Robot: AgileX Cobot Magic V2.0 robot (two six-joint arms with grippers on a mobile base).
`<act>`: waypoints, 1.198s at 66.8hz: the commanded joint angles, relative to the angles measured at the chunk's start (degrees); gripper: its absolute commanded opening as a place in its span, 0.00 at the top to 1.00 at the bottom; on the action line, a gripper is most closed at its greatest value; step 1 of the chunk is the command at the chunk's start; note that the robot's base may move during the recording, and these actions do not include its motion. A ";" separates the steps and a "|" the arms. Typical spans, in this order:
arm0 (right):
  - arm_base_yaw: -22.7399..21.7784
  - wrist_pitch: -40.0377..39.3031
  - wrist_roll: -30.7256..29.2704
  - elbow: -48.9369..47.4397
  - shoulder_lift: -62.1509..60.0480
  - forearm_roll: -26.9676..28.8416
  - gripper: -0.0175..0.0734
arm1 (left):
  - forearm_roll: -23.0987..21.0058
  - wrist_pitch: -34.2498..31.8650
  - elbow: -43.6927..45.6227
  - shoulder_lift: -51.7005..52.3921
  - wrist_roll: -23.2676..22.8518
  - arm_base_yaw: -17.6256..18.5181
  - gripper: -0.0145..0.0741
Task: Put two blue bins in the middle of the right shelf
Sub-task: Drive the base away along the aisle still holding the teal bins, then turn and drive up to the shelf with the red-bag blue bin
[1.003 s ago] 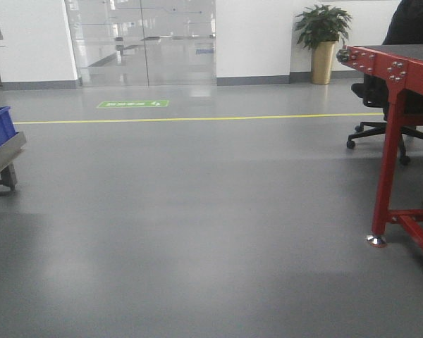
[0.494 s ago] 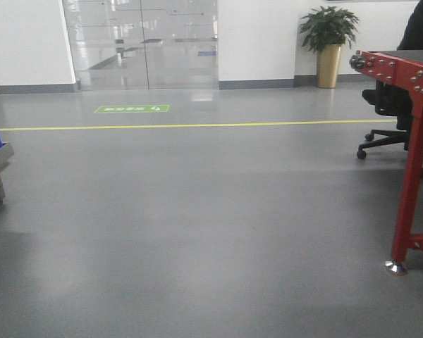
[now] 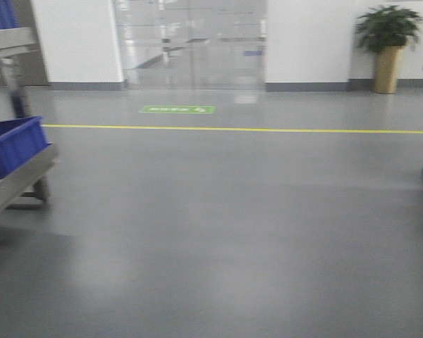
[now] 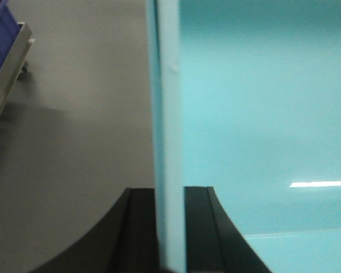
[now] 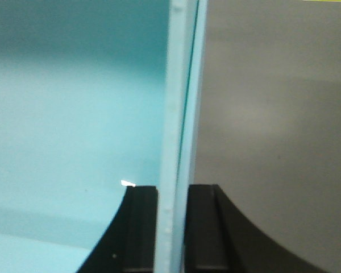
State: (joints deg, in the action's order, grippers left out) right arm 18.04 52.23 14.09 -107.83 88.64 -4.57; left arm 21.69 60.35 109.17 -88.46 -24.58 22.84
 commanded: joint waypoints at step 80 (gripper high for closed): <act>0.52 -7.61 -1.20 -1.30 -1.34 2.82 0.99 | 0.70 -4.48 0.80 0.59 0.66 0.18 0.96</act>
State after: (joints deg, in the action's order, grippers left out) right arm 18.04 52.23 14.09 -107.83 88.74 -4.47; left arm 21.80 60.22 109.17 -88.46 -24.58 22.84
